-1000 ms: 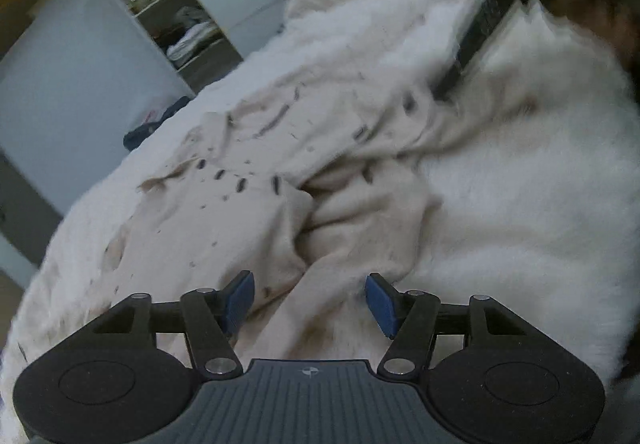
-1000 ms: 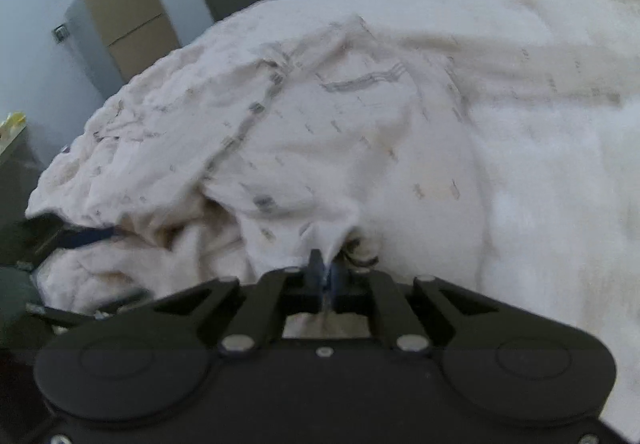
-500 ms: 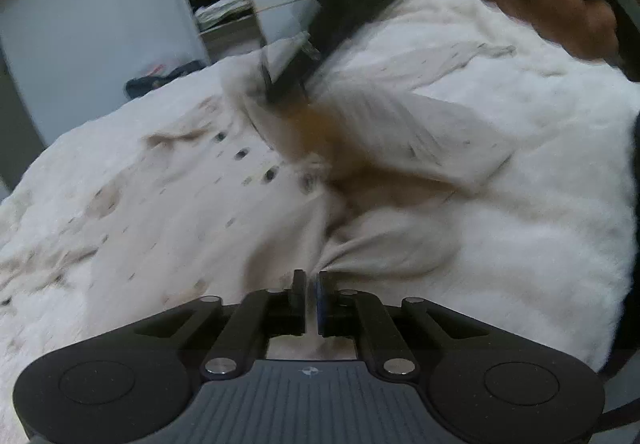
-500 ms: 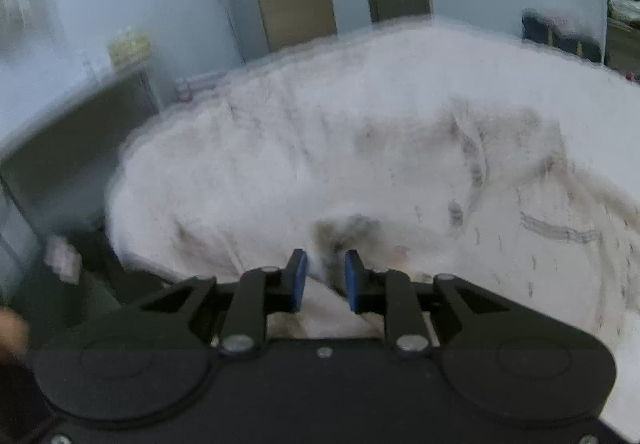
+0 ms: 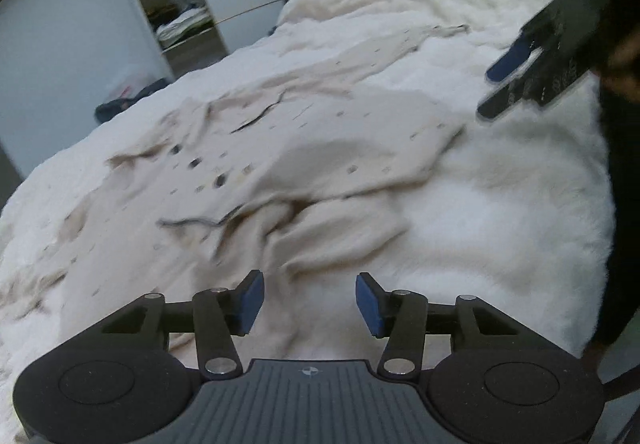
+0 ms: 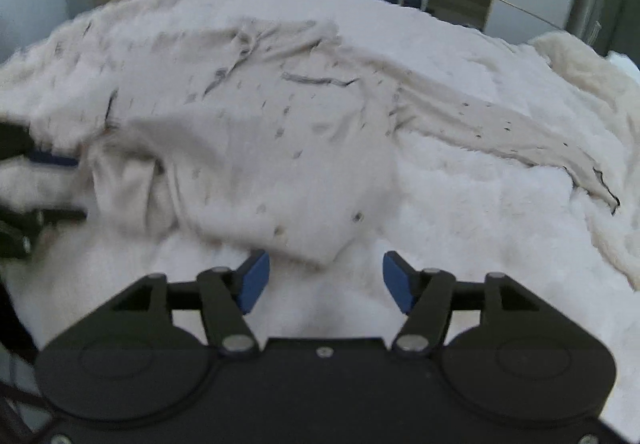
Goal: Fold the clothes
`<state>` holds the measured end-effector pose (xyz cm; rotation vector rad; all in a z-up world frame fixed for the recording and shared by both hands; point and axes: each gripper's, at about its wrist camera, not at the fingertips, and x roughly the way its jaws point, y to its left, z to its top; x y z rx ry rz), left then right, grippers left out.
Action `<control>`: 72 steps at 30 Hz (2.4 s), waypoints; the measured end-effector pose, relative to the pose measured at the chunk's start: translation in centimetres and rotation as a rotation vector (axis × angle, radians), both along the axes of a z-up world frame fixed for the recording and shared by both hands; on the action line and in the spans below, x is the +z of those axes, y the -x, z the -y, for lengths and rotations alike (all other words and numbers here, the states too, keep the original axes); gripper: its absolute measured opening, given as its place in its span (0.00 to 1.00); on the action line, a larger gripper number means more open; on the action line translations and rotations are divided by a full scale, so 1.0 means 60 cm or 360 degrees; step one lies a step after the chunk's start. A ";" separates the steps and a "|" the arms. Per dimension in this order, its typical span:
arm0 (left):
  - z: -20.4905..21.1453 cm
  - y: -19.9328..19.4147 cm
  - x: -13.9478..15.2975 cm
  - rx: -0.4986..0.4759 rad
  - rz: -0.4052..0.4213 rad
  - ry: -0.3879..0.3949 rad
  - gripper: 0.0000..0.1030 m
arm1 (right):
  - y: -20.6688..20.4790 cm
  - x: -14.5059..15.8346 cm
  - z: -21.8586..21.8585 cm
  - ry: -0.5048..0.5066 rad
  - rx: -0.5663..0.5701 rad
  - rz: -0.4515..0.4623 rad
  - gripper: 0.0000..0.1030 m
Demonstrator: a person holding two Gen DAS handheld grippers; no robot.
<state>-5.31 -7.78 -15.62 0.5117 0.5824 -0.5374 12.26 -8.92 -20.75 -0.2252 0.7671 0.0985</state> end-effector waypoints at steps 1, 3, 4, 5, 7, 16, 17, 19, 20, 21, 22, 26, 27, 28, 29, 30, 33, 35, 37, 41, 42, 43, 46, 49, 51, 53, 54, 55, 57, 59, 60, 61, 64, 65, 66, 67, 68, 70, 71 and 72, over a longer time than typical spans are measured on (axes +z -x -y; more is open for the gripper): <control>0.006 0.000 -0.001 -0.0013 0.0005 0.0005 0.46 | -0.004 -0.009 -0.008 0.0037 0.0018 -0.0002 0.59; 0.024 0.001 -0.003 -0.0055 0.0026 -0.0008 0.47 | -0.020 -0.030 -0.025 0.0139 0.0052 0.0018 0.59; 0.041 -0.001 -0.005 -0.0087 0.0059 -0.0031 0.47 | -0.024 -0.035 -0.033 0.0176 0.0065 0.0041 0.59; 0.059 -0.005 -0.007 -0.0122 0.0089 -0.0053 0.47 | -0.024 -0.039 -0.038 0.0199 0.0089 0.0068 0.58; 0.095 -0.018 -0.009 -0.0193 0.0125 -0.0076 0.50 | -0.033 -0.045 -0.043 0.0203 0.0131 0.0078 0.37; 0.221 -0.099 -0.021 -0.0357 0.0166 -0.0165 0.65 | -0.027 0.010 0.048 -0.0368 0.0114 0.0209 0.03; 0.226 -0.107 -0.021 -0.0359 0.0132 -0.0185 0.54 | -0.021 0.016 0.060 -0.0398 0.0117 0.0222 0.03; 0.228 -0.121 -0.016 -0.0324 0.0050 -0.0195 0.18 | -0.012 0.020 0.076 -0.0444 0.0111 0.0220 0.02; 0.225 -0.130 -0.011 -0.0289 -0.0011 -0.0172 0.03 | -0.007 0.020 0.084 -0.0461 0.0110 0.0214 0.02; 0.220 -0.133 -0.006 -0.0275 -0.0043 -0.0150 0.03 | -0.002 0.021 0.091 -0.0478 0.0109 0.0209 0.02; 0.211 -0.137 0.002 -0.0258 -0.0066 -0.0107 0.03 | 0.004 0.022 0.098 -0.0494 0.0112 0.0209 0.02; 0.185 -0.154 0.039 -0.0116 -0.0117 0.0103 0.02 | 0.030 0.028 0.109 -0.0513 0.0150 0.0235 0.02; 0.178 -0.159 0.050 -0.0067 -0.0126 0.0180 0.02 | 0.034 0.027 0.110 -0.0502 0.0147 0.0230 0.03; 0.172 -0.166 0.060 -0.0022 -0.0143 0.0252 0.02 | 0.036 0.025 0.110 -0.0483 0.0134 0.0226 0.06; 0.167 -0.173 0.068 0.0019 -0.0173 0.0332 0.02 | 0.039 0.023 0.111 -0.0455 0.0116 0.0220 0.09; 0.162 -0.180 0.075 0.0045 -0.0204 0.0398 0.02 | 0.041 0.021 0.110 -0.0432 0.0106 0.0217 0.15; 0.159 -0.191 0.085 0.0108 -0.0203 0.0483 0.02 | 0.044 0.018 0.106 -0.0390 0.0110 0.0214 0.27; 0.157 -0.193 0.088 0.0134 -0.0208 0.0508 0.02 | 0.047 0.016 0.103 -0.0367 0.0113 0.0212 0.35; 0.156 -0.192 0.092 0.0154 -0.0226 0.0532 0.02 | 0.049 0.014 0.098 -0.0349 0.0128 0.0206 0.35; 0.156 -0.183 0.099 0.0163 -0.0241 0.0567 0.02 | 0.052 0.009 0.087 -0.0332 0.0177 0.0179 0.36; 0.156 -0.183 0.099 0.0164 -0.0245 0.0571 0.02 | 0.053 0.008 0.085 -0.0322 0.0186 0.0173 0.36; 0.155 -0.183 0.100 0.0168 -0.0249 0.0583 0.02 | 0.053 0.007 0.083 -0.0316 0.0184 0.0170 0.36; 0.151 -0.188 0.102 0.0183 -0.0279 0.0642 0.02 | 0.055 0.004 0.077 -0.0321 0.0147 0.0170 0.37; 0.149 -0.186 0.105 0.0179 -0.0295 0.0692 0.02 | 0.057 0.002 0.063 -0.0294 0.0117 0.0204 0.42; 0.148 -0.184 0.108 0.0164 -0.0312 0.0724 0.02 | 0.059 0.001 0.049 -0.0254 0.0117 0.0253 0.46; 0.147 -0.181 0.111 0.0151 -0.0335 0.0759 0.03 | 0.057 0.004 0.033 -0.0242 0.0136 0.0309 0.48; 0.146 -0.180 0.112 0.0148 -0.0339 0.0773 0.03 | 0.056 0.005 0.026 -0.0241 0.0142 0.0338 0.48; 0.146 -0.177 0.114 0.0148 -0.0340 0.0786 0.03 | 0.052 0.005 0.021 -0.0253 0.0132 0.0362 0.49; 0.147 -0.173 0.114 0.0142 -0.0340 0.0790 0.03 | 0.037 0.007 0.008 -0.0280 0.0107 0.0413 0.49; 0.150 -0.170 0.114 0.0132 -0.0340 0.0784 0.03 | 0.026 0.009 0.004 -0.0275 0.0079 0.0454 0.49; 0.151 -0.168 0.113 0.0124 -0.0342 0.0780 0.03 | 0.019 0.010 0.004 -0.0283 0.0058 0.0472 0.45; 0.152 -0.167 0.113 0.0117 -0.0345 0.0779 0.03 | 0.013 0.012 0.006 -0.0306 0.0036 0.0477 0.43; 0.156 -0.165 0.111 0.0100 -0.0349 0.0776 0.03 | -0.001 0.015 0.026 -0.0488 -0.0097 0.0471 0.43; 0.157 -0.164 0.111 0.0099 -0.0352 0.0776 0.03 | -0.002 0.016 0.031 -0.0531 -0.0129 0.0472 0.43; 0.158 -0.164 0.110 0.0098 -0.0354 0.0775 0.03 | -0.004 0.017 0.038 -0.0575 -0.0165 0.0478 0.43; 0.158 -0.164 0.110 0.0096 -0.0355 0.0773 0.03 | -0.005 0.018 0.046 -0.0627 -0.0200 0.0489 0.43; 0.159 -0.163 0.109 0.0085 -0.0357 0.0764 0.03 | -0.006 0.019 0.057 -0.0690 -0.0234 0.0507 0.43; 0.163 -0.159 0.107 0.0070 -0.0363 0.0747 0.03 | -0.009 0.018 0.069 -0.0770 -0.0254 0.0504 0.39; 0.164 -0.158 0.106 0.0064 -0.0366 0.0740 0.03 | -0.014 0.015 0.075 -0.0808 -0.0240 0.0469 0.31; 0.166 -0.156 0.105 0.0058 -0.0369 0.0732 0.03 | -0.018 0.012 0.079 -0.0833 -0.0228 0.0437 0.06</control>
